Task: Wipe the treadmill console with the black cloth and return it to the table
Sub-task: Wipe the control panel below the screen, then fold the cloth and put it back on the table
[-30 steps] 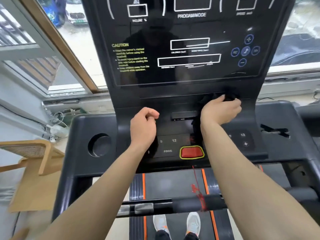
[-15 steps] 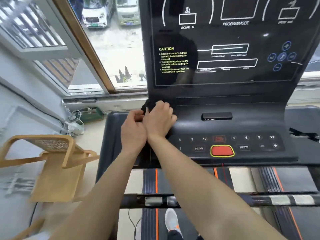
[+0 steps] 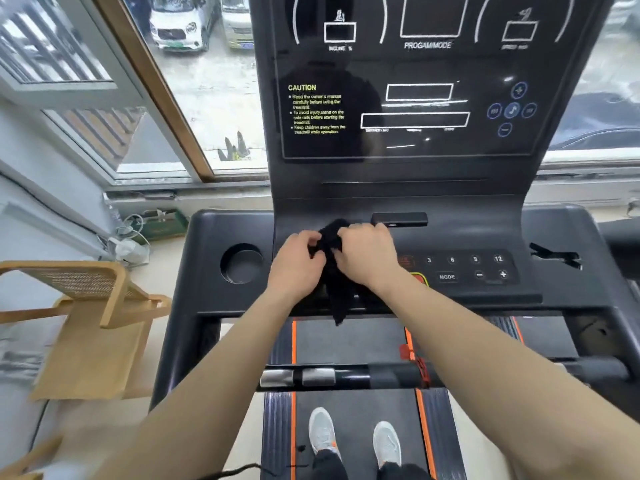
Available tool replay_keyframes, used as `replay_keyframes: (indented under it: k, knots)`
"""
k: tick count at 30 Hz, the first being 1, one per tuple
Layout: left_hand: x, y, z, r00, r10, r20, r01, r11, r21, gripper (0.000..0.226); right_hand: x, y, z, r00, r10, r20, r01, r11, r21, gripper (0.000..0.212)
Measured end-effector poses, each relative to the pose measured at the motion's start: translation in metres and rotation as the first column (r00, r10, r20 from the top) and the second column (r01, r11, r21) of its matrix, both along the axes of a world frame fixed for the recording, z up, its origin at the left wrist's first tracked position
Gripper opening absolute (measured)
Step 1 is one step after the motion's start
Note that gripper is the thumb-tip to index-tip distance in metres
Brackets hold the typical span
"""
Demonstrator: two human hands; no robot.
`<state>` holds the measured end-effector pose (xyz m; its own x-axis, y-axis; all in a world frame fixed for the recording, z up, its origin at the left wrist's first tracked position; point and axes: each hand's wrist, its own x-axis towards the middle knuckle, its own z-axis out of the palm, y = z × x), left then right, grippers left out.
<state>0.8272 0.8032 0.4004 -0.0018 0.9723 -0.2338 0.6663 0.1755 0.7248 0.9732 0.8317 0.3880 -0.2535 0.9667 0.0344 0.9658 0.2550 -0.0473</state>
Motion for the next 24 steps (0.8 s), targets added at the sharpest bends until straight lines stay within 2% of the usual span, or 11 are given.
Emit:
replay_keyframes:
  k: [2,3,5,6,8,10,12,15,18,19,24]
  knots:
    - [0.006,-0.007,0.006,1.0,-0.029,0.0,0.029,0.999,-0.043,0.039,0.01,-0.003,0.015,0.988,-0.043,-0.151,0.01,0.977,-0.215,0.024]
    - [0.009,-0.011,0.012,0.999,-0.04,0.022,0.041,0.998,-0.056,0.04,0.018,-0.008,0.02,0.943,-0.121,-0.309,0.019,0.95,-0.313,0.023]
    - [0.015,-0.019,0.023,0.992,-0.048,0.119,0.06,0.993,-0.101,0.044,0.035,-0.024,0.032,0.683,-0.298,-0.667,-0.019,0.905,-0.424,0.027]
    - [0.02,-0.024,0.028,0.981,-0.043,0.191,0.068,0.989,-0.127,0.044,0.043,-0.033,0.035,0.527,-0.369,-0.766,-0.054,0.884,-0.464,0.026]
    - [0.032,-0.035,0.037,0.95,-0.015,0.313,0.062,0.988,-0.14,0.038,0.059,-0.052,0.038,0.303,-0.486,-0.82,-0.149,0.825,-0.545,0.016]
    - [0.046,-0.046,0.04,0.938,0.047,0.343,-0.019,0.996,-0.085,0.033,0.073,-0.066,0.04,0.165,-0.547,-0.82,-0.195,0.797,-0.571,0.018]
    - [0.061,-0.058,0.044,0.923,0.135,0.36,-0.123,0.991,-0.057,0.043,0.088,-0.074,0.041,0.057,-0.558,-0.828,-0.226,0.801,-0.555,0.023]
    - [0.08,-0.081,0.05,0.87,0.209,0.448,-0.19,0.978,-0.087,0.057,0.106,-0.086,0.05,0.116,-0.522,-0.845,-0.23,0.813,-0.534,0.038]
    - [0.091,-0.104,0.056,0.842,0.235,0.486,-0.25,0.968,-0.033,0.02,0.119,-0.093,0.06,0.25,-0.377,-0.892,-0.277,0.854,-0.44,0.047]
    - [0.091,-0.113,0.057,0.834,0.258,0.487,-0.29,0.957,-0.011,0.011,0.12,-0.095,0.064,0.284,-0.325,-0.902,-0.313,0.858,-0.408,0.042]
    - [0.071,-0.171,0.063,0.785,0.411,0.464,-0.476,0.879,0.028,0.008,0.09,-0.12,0.081,0.347,-0.156,-0.925,-0.5,0.804,-0.323,0.008]
